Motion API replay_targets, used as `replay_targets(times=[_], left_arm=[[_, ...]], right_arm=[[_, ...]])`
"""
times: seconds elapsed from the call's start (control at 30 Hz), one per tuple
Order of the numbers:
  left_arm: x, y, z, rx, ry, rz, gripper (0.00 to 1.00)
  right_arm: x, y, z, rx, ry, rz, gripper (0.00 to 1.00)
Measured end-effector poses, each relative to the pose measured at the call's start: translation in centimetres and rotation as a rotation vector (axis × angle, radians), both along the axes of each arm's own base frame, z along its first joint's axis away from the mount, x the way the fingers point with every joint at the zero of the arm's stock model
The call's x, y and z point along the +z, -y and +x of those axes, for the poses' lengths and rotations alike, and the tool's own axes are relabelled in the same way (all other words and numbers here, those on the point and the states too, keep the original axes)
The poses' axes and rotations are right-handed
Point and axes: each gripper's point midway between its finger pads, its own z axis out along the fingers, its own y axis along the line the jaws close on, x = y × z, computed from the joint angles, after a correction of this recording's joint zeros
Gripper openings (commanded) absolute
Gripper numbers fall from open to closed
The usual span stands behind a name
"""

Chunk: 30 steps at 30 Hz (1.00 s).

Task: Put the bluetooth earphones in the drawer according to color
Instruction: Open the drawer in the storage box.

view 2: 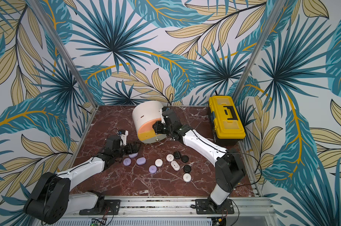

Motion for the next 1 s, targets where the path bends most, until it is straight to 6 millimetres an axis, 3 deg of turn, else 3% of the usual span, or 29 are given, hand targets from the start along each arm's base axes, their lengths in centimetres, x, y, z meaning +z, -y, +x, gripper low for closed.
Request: replay_targets(times=[0.23,0.47,1.0], left_arm=[[0.0,0.0,0.0,0.000,-0.001,-0.001,1.00],[0.0,0.1,0.0,-0.002,-0.001,-0.003,1.00],[0.1,0.0,0.0,0.001,0.001,-0.001,1.00]], right_arm=[[0.0,0.0,0.0,-0.003,0.000,-0.002,0.19],[0.0,0.1,-0.3,-0.005,0.001,-0.002,0.15],[-0.1,2.5,-6.9,0.021,-0.027,-0.018,0.15]])
